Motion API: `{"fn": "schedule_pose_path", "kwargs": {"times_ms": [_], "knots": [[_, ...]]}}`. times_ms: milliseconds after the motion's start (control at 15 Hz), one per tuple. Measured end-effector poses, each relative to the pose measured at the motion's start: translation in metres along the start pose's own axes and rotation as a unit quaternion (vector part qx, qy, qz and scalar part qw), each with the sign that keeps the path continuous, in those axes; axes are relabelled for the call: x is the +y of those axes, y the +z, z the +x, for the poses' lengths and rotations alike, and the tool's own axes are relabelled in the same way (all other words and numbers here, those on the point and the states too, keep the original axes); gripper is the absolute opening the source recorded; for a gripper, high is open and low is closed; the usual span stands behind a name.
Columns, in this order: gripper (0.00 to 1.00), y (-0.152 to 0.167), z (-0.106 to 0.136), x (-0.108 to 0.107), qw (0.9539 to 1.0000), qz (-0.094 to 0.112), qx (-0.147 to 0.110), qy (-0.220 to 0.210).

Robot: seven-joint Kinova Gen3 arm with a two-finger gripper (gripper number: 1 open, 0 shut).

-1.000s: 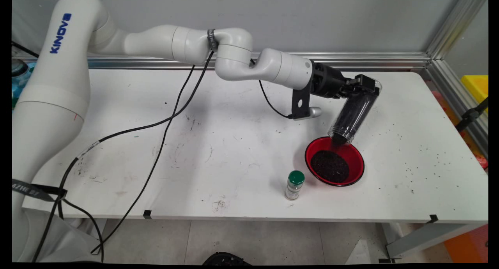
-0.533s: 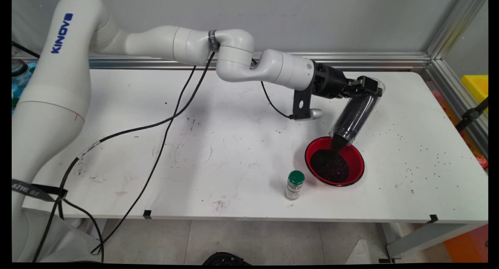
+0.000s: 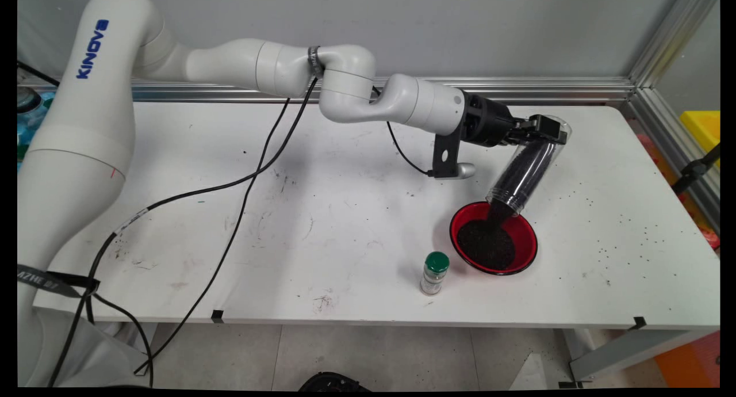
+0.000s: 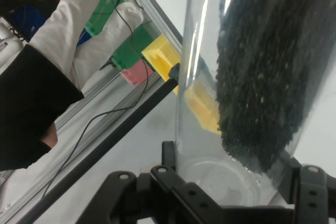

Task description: Pour the black seasoning powder in the red bowl

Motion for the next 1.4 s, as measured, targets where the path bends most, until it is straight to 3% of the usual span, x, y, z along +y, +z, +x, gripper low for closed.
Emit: {"fn": "schedule_pose_path", "kwargs": {"times_ms": [1400], "knots": [[0.00, -0.0027, 0.0001, -0.0063, 0.9993, 0.011, -0.009, 0.033]]}}
